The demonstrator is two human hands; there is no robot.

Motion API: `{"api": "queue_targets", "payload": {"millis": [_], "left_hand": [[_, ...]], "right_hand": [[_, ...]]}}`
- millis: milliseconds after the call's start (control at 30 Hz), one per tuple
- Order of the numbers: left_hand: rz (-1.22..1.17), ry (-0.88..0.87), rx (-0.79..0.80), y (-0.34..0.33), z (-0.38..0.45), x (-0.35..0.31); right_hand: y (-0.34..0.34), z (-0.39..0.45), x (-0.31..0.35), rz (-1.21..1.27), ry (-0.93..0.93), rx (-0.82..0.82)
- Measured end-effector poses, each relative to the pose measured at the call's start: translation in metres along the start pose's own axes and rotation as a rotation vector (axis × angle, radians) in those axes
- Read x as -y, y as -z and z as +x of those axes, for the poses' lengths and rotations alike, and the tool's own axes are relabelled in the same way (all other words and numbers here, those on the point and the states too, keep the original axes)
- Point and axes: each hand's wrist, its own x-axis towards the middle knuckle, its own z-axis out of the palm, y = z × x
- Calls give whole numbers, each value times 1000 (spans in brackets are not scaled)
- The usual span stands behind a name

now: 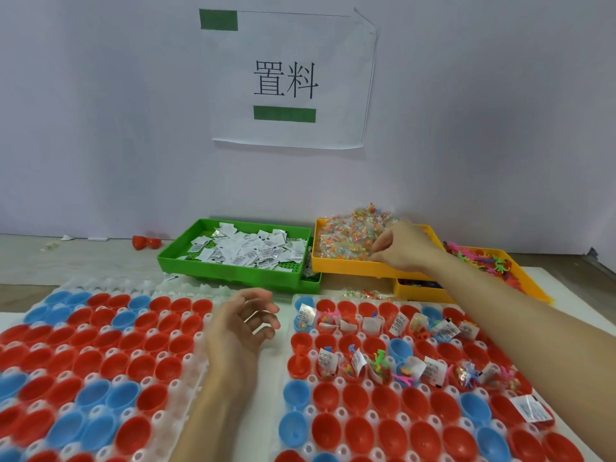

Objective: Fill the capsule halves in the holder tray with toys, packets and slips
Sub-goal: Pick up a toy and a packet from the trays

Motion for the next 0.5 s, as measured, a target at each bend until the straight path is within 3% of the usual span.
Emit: {"api": "queue_targets", "payload": {"millis": [100,333,500], "left_hand": [[20,8,7,1,2,1],[63,-14,42,2,5,8],[108,-50,70,5,7,10]], "right_hand": [[-1,2,-2,-20,-8,-60],[-2,-3,-11,183,0,-373],[2,-8,-13,395,-46,-430]]}}
